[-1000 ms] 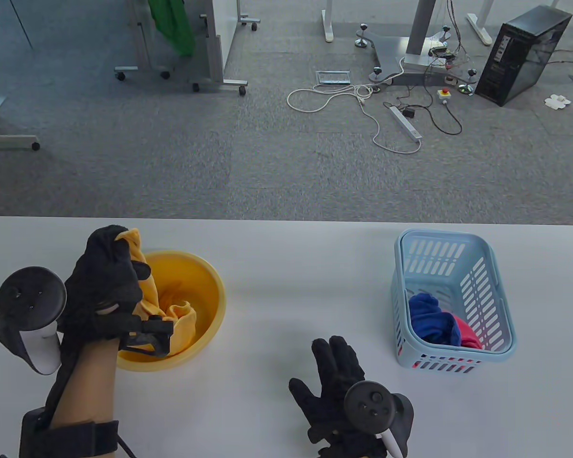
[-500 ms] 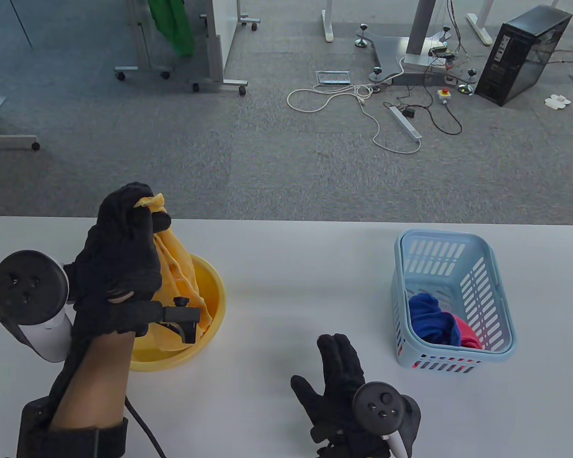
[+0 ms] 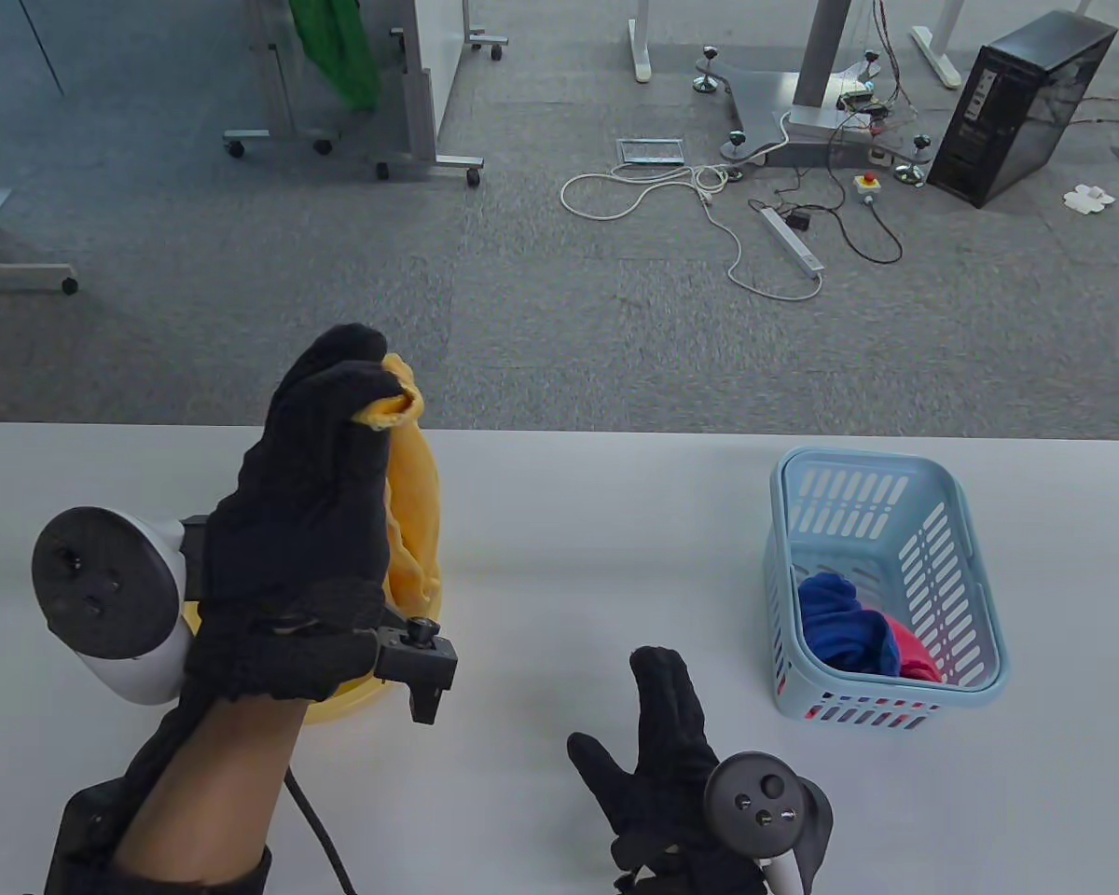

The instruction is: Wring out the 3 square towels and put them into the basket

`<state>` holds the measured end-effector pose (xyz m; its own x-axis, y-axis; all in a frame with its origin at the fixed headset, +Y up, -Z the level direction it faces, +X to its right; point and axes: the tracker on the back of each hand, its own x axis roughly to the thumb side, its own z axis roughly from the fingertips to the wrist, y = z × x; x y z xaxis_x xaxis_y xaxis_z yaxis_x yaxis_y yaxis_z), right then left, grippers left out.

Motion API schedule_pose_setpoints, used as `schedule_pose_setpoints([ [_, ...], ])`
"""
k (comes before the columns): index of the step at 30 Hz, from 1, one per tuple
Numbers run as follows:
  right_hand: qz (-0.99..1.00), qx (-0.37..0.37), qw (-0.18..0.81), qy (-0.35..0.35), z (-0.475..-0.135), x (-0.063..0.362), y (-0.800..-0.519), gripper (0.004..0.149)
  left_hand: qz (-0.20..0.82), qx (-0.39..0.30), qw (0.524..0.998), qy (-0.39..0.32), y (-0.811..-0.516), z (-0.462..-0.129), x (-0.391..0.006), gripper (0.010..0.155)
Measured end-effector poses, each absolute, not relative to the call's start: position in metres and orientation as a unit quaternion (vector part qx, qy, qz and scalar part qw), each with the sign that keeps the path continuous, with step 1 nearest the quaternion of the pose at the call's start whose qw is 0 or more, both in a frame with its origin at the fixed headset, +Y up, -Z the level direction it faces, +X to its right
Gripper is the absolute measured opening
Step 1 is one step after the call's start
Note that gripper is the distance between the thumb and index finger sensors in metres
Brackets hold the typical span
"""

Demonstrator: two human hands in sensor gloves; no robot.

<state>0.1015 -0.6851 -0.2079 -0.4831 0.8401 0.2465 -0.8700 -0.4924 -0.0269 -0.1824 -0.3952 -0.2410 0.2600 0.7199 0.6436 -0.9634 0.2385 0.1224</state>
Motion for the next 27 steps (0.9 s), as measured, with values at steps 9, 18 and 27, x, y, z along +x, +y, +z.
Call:
schedule_pose_setpoints([
  [9,0.827,0.125,0.539,-0.103,-0.198,0.100,-0.671,0.111,0.586,0.201,0.720,-0.312,-0.400,-0.228,-0.148,0.044],
  [18,0.837,0.135,0.518,-0.114,-0.192,0.096,-0.663,0.130,0.586,0.130,0.710,-0.369,-0.418,-0.219,-0.106,0.045],
  [27,0.809,0.075,0.571,-0.119,-0.204,0.108,-0.682,0.127,0.606,0.037,0.680,-0.411,-0.442,-0.212,-0.077,0.045],
])
